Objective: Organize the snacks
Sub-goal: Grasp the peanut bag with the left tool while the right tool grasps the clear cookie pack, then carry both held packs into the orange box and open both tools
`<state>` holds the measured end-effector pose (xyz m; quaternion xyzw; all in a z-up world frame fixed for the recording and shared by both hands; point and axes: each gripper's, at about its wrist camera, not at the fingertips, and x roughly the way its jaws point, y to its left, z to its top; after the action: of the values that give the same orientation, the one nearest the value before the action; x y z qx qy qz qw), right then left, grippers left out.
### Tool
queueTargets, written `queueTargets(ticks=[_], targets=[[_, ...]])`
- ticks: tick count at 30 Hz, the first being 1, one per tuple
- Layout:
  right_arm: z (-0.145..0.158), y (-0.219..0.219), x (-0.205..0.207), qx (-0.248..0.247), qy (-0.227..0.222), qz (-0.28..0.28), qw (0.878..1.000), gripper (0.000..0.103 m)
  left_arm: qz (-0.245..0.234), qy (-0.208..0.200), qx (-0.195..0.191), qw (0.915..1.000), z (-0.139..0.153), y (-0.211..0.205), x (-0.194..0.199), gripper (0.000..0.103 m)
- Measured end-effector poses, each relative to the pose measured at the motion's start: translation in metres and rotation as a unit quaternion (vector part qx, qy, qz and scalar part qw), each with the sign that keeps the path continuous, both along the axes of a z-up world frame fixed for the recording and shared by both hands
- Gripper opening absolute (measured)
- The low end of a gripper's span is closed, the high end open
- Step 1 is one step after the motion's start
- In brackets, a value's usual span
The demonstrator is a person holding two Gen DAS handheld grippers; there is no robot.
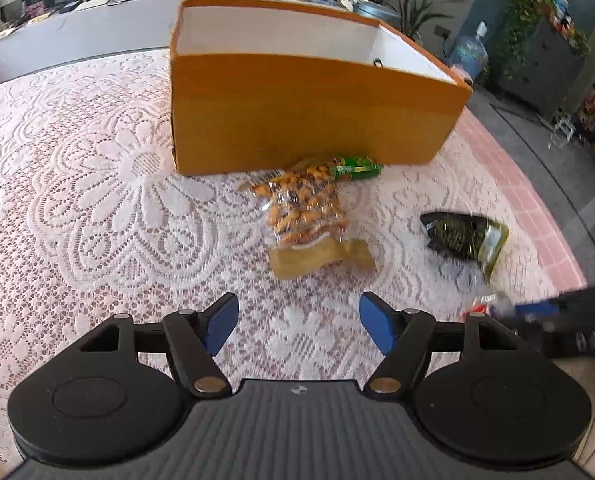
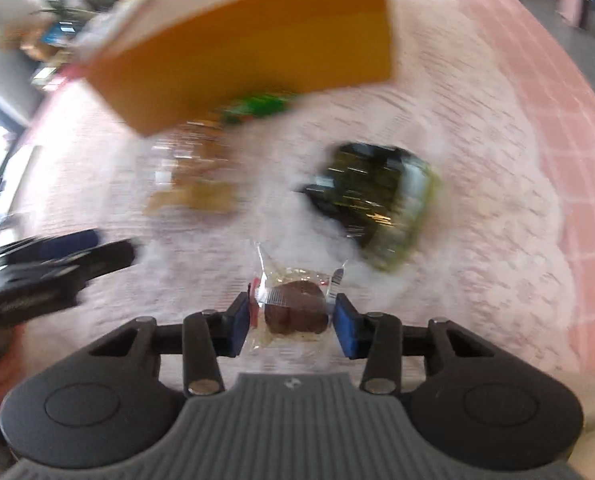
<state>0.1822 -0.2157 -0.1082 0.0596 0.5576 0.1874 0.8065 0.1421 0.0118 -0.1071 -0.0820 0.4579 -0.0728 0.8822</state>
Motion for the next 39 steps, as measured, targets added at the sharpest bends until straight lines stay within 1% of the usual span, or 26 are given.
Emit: queueTargets(ticks=[1, 3, 6, 9, 11, 15, 17, 19, 20, 21, 24, 27, 28, 31, 33, 34, 35, 38, 39], targets=[[0.005, 0.004, -0.004, 0.011, -0.014, 0.007, 1.000, 0.042, 0.004, -0.002, -0.003, 1.0000, 0.001, 0.000, 0.002, 0.083], [0.014, 0.013, -0.009, 0.017, -0.051, 0.016, 0.998, 0.042, 0.007, -0.008, -0.009, 0.9999, 0.004, -0.001, 0.007, 0.084], [0.025, 0.023, -0.007, -0.001, -0.113, 0.013, 0.994, 0.042, 0.014, -0.023, -0.011, 0.9996, 0.007, -0.004, 0.015, 0.087], [0.026, 0.026, 0.008, -0.017, -0.151, -0.013, 0.988, 0.042, 0.027, -0.032, -0.019, 0.9989, 0.007, -0.005, 0.028, 0.088], [0.024, 0.024, 0.019, -0.026, -0.165, -0.035, 0.985, 0.042, 0.036, -0.035, -0.025, 0.9984, 0.003, -0.006, 0.039, 0.089], [0.015, 0.022, 0.029, -0.027, -0.195, -0.060, 0.979, 0.043, 0.049, -0.029, -0.019, 0.9982, -0.011, -0.009, 0.060, 0.090], [0.008, 0.025, 0.036, -0.031, -0.191, -0.058, 0.979, 0.043, 0.055, -0.032, -0.029, 0.9976, -0.017, -0.010, 0.067, 0.091], [0.005, 0.028, 0.038, -0.034, -0.187, -0.053, 0.980, 0.044, 0.062, -0.027, -0.050, 0.9965, -0.023, -0.009, 0.073, 0.093], [0.004, 0.028, 0.040, -0.032, -0.187, -0.054, 0.980, 0.044, 0.066, -0.023, -0.054, 0.9961, -0.026, -0.009, 0.075, 0.093], [0.003, 0.027, 0.039, -0.028, -0.187, -0.055, 0.980, 0.044, 0.070, -0.022, -0.050, 0.9961, -0.029, -0.010, 0.077, 0.093], [-0.002, 0.023, 0.041, -0.012, -0.180, -0.065, 0.981, 0.046, 0.074, -0.033, -0.019, 0.9965, -0.034, -0.015, 0.077, 0.094], [-0.005, 0.020, 0.043, 0.001, -0.174, -0.072, 0.982, 0.047, 0.074, -0.033, -0.014, 0.9966, -0.039, -0.019, 0.080, 0.098], [-0.006, 0.021, 0.044, 0.003, -0.172, -0.073, 0.982, 0.047, 0.073, -0.039, -0.003, 0.9965, -0.039, -0.022, 0.080, 0.099], [-0.008, 0.021, 0.045, 0.008, -0.168, -0.075, 0.983, 0.049, 0.068, -0.041, 0.021, 0.9966, -0.041, -0.030, 0.084, 0.103], [-0.009, 0.021, 0.046, 0.009, -0.166, -0.075, 0.983, 0.049, 0.059, -0.034, 0.048, 0.9965, -0.042, -0.040, 0.085, 0.103], [-0.010, 0.021, 0.046, 0.011, -0.164, -0.076, 0.983, 0.049, 0.055, -0.026, 0.058, 0.9965, -0.042, -0.044, 0.086, 0.103], [-0.010, 0.020, 0.047, 0.013, -0.163, -0.077, 0.984, 0.049, 0.054, -0.009, 0.065, 0.9964, -0.043, -0.048, 0.088, 0.103], [-0.012, 0.017, 0.049, 0.021, -0.156, -0.083, 0.984, 0.050, 0.037, 0.012, 0.109, 0.9933, -0.043, -0.061, 0.094, 0.103], [-0.012, 0.016, 0.049, 0.023, -0.154, -0.085, 0.984, 0.050, 0.034, 0.013, 0.109, 0.9934, -0.043, -0.063, 0.096, 0.103]])
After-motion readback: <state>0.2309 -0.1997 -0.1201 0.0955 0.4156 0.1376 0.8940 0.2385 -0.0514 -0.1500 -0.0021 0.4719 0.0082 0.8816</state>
